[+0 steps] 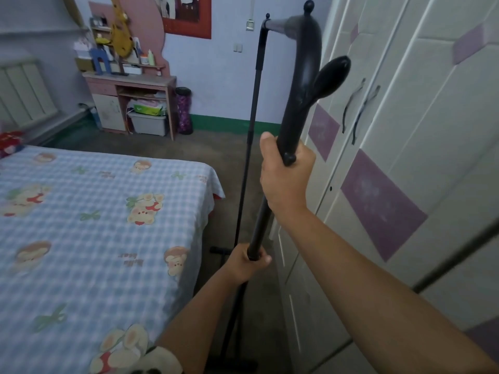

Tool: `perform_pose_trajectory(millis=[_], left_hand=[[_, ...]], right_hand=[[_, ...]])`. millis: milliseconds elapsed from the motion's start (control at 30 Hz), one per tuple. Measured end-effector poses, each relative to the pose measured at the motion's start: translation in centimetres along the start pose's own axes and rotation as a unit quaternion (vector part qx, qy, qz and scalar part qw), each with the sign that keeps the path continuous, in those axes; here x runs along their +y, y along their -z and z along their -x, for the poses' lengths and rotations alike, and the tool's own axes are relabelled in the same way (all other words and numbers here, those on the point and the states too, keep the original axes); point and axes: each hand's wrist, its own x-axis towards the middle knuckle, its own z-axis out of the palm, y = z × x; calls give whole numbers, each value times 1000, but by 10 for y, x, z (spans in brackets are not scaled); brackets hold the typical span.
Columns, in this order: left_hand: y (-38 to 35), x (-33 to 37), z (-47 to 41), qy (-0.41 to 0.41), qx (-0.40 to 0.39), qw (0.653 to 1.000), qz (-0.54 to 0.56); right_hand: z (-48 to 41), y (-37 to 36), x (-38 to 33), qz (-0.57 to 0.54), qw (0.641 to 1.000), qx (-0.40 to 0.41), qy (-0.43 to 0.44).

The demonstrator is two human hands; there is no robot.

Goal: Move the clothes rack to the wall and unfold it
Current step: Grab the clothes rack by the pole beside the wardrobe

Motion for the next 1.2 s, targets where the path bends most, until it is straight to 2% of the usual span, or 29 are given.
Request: perform_pose_trajectory(millis=[833,1200], left_hand=[[76,-17,-205,10,-22,1000,10],[102,-19,-322,0,-12,1000,-15]], right_hand=[[-165,-54,119,5,1000,-1,-30],[-260,-68,185,-1,1000,-11,-12]])
